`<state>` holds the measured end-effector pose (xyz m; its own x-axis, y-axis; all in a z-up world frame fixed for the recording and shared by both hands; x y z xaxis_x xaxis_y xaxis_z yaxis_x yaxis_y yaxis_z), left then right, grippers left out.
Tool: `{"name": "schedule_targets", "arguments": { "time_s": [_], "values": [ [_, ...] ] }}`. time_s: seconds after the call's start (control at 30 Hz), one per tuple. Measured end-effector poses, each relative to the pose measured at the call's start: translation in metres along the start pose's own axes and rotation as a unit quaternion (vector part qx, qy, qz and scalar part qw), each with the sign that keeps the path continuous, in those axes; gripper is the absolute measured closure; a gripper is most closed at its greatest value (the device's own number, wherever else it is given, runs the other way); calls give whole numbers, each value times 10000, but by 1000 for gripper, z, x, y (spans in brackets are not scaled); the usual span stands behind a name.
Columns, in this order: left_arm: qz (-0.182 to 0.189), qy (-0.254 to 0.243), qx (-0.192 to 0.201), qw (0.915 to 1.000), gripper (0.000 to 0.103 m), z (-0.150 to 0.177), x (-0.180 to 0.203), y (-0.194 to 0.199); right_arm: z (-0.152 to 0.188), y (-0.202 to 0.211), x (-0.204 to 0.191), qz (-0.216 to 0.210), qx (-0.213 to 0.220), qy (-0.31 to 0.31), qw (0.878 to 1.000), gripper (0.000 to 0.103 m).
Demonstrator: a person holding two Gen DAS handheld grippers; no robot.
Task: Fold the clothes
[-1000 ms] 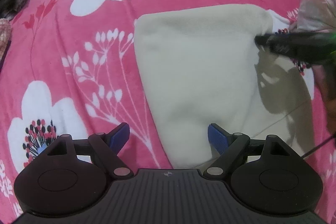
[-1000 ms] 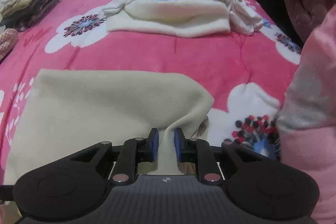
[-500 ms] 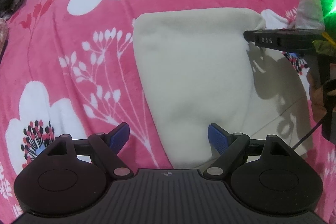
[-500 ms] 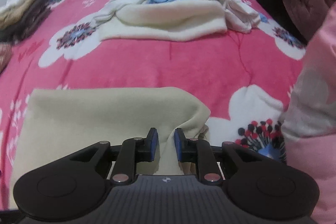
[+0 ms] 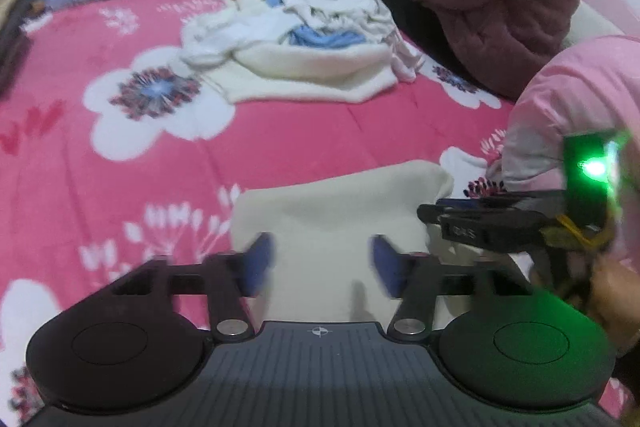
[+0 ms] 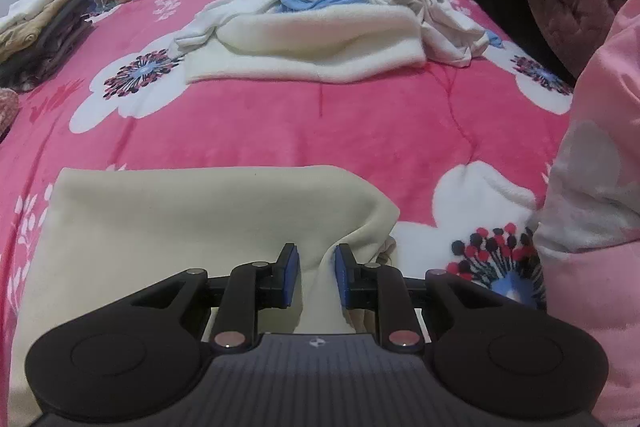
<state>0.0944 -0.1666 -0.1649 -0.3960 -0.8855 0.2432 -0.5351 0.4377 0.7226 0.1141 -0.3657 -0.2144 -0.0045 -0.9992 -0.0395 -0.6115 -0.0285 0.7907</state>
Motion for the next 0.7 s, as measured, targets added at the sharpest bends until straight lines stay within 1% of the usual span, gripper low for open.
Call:
{"name": "schedule_targets", "arguments": {
  "time_s": [0.07, 0.1, 0.17, 0.23, 0.33, 0.4, 0.43, 0.53, 0.63, 0.7],
  "values": [
    [128, 66, -10, 9999, 61, 0, -5, -16, 1, 1, 2, -40, 22, -27, 10000, 81],
    [79, 68, -82, 9999, 62, 3, -10, -26, 2, 1, 3, -64, 31, -40, 10000, 81],
    [10, 30, -124, 9999, 76, 8, -17, -38, 3, 1, 5, -125, 53, -113, 9998, 81],
    [-11, -12, -113, 9999, 75, 13, -23, -43, 4, 0, 6, -167, 47, -183, 9997, 80],
    [192, 129, -32, 9997, 75, 6, -25, -28, 1, -1, 4, -155, -15, -82, 9998, 80],
    [201, 166, 210, 9994, 74, -5, -26, -20, 1, -1, 4, -169, -41, -42, 9998, 80],
    [139, 145, 252, 9995, 73, -9, -27, -21, 1, -1, 4, -176, -54, -21, 9998, 80],
    [-224, -7, -61, 9997, 72, -9, -34, -47, 1, -2, 5, -195, -68, -46, 9998, 80],
    [-271, -120, -156, 9994, 70, -11, -34, -56, 0, -4, 3, -168, -120, -40, 9998, 79],
    [-219, 5, -264, 9994, 69, -15, -38, -57, -1, -4, 1, -140, -133, 53, 9998, 79]
  ]
}}
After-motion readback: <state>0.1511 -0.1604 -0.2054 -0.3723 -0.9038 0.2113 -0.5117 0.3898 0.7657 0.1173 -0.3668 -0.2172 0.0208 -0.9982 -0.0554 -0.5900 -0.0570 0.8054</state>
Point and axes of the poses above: each gripper's, at about its wrist camera, not at the fingertips, and y roughly against the way its jaws point, x to its right, z to its underside, the point moved 4 cm from there along -y, roughly the way its jaws point, and after that the axes turned 1 degree about -z, right-handed, at the moved point
